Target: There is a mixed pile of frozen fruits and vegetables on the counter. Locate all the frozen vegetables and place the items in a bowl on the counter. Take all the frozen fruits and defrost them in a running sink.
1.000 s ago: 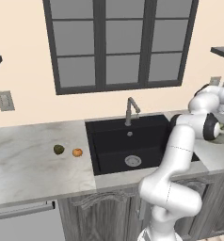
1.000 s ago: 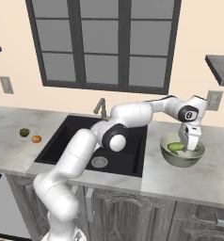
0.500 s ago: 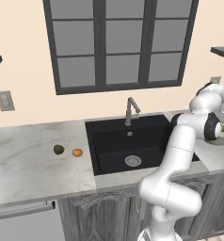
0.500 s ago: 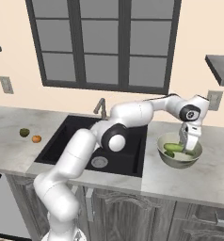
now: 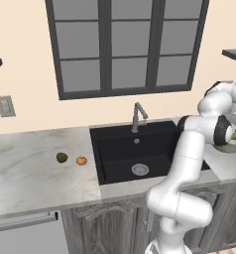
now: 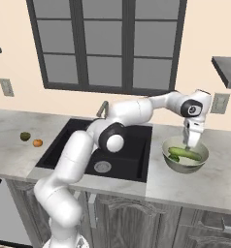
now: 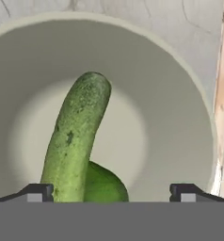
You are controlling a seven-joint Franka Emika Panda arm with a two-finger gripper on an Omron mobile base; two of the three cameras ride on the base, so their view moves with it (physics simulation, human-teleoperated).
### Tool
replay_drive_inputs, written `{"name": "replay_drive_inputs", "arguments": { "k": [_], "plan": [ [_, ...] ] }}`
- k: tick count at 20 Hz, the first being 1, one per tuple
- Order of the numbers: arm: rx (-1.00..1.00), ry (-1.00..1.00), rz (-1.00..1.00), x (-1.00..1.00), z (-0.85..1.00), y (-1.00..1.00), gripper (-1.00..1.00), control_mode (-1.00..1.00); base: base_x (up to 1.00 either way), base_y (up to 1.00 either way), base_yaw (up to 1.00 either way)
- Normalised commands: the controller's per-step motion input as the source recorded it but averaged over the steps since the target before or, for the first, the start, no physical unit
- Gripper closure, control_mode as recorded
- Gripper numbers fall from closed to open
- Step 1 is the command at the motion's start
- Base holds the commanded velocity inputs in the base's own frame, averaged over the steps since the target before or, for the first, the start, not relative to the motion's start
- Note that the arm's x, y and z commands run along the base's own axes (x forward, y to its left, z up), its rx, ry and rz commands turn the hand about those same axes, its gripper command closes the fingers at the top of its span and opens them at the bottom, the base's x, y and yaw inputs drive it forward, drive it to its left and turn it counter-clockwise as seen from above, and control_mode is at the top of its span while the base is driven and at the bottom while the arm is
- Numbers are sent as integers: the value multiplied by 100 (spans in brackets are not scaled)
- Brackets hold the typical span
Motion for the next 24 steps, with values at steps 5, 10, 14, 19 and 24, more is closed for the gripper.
{"name": "replay_drive_inputs", "arguments": {
  "k": [5, 10, 14, 19, 24],
  "plan": [
    [-18, -4, 0, -15, 18, 34, -100, -100, 0, 0, 0],
    [-13, -2, 0, -19, 24, 40, -100, -100, 0, 0, 0],
    [-8, -2, 0, -23, 25, 42, -100, -100, 0, 0, 0],
    [-7, -1, 1, -26, 23, 42, -100, -100, 0, 0, 0],
    [-7, 0, 1, -27, 23, 42, -100, -100, 0, 0, 0]
  ]
}}
